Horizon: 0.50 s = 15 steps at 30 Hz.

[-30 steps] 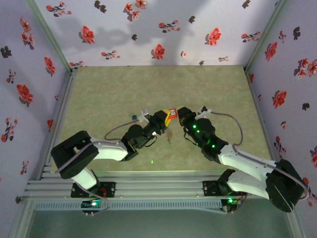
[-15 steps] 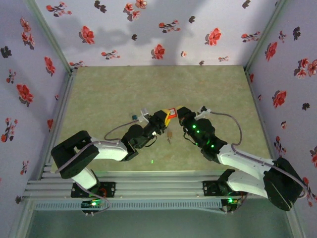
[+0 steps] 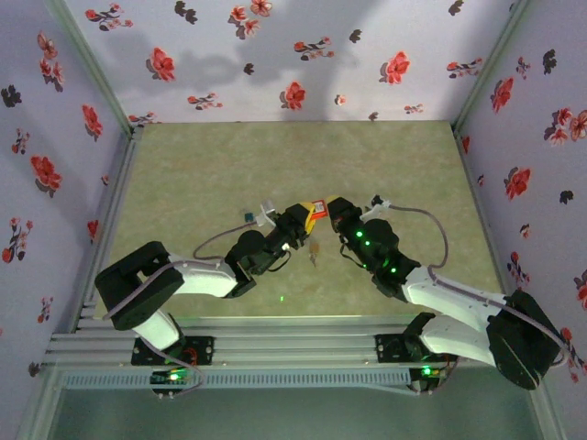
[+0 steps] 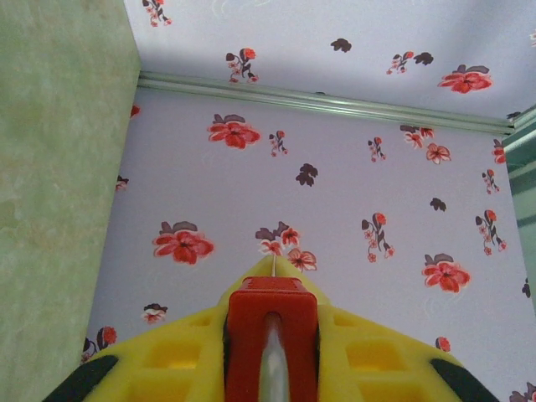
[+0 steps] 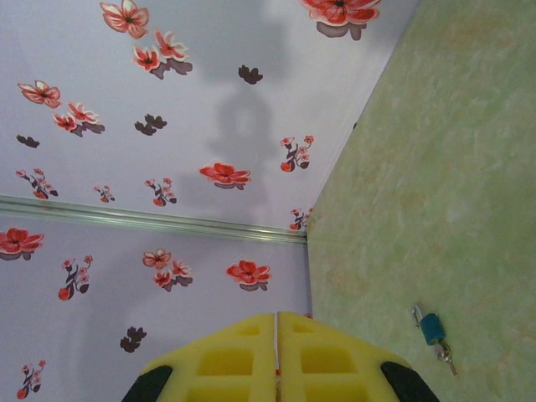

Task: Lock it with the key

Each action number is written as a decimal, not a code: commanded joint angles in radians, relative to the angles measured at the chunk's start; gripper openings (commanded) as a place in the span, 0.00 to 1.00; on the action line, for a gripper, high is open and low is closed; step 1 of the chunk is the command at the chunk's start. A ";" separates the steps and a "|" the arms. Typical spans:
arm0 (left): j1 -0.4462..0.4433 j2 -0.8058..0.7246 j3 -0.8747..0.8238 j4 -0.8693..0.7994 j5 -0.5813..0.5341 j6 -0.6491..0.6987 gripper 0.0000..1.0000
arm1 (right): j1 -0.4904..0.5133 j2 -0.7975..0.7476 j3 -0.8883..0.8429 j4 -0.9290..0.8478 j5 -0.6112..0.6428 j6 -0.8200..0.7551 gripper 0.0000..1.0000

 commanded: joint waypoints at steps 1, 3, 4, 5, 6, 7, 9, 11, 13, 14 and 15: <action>-0.010 0.008 0.027 0.052 -0.007 0.034 0.00 | 0.002 0.025 -0.040 0.035 -0.019 0.002 0.00; -0.011 0.004 0.027 0.052 -0.008 0.036 0.00 | 0.001 0.039 -0.057 0.077 -0.009 0.027 0.00; -0.011 0.002 0.026 0.052 -0.007 0.040 0.00 | -0.001 0.045 -0.059 0.080 -0.008 0.032 0.00; -0.011 0.000 0.026 0.052 -0.009 0.043 0.00 | 0.001 0.046 -0.059 0.079 -0.008 0.032 0.00; -0.010 -0.002 0.024 0.052 -0.011 0.045 0.00 | 0.001 0.047 -0.060 0.081 -0.003 0.035 0.00; -0.010 -0.004 0.022 0.052 -0.013 0.047 0.00 | 0.001 0.047 -0.064 0.086 0.003 0.038 0.00; -0.010 -0.008 0.015 0.050 -0.017 0.050 0.00 | 0.000 0.040 -0.072 0.089 0.018 0.038 0.00; -0.011 -0.011 0.008 0.052 -0.018 0.052 0.00 | 0.001 0.027 -0.078 0.082 0.032 0.036 0.00; -0.011 -0.014 0.002 0.052 -0.020 0.055 0.00 | 0.000 0.014 -0.078 0.061 0.041 0.031 0.00; -0.010 -0.017 0.000 0.052 -0.023 0.058 0.00 | 0.001 0.010 -0.078 0.054 0.043 0.028 0.00; -0.010 -0.019 -0.004 0.052 -0.025 0.061 0.00 | 0.000 0.005 -0.079 0.050 0.045 0.027 0.00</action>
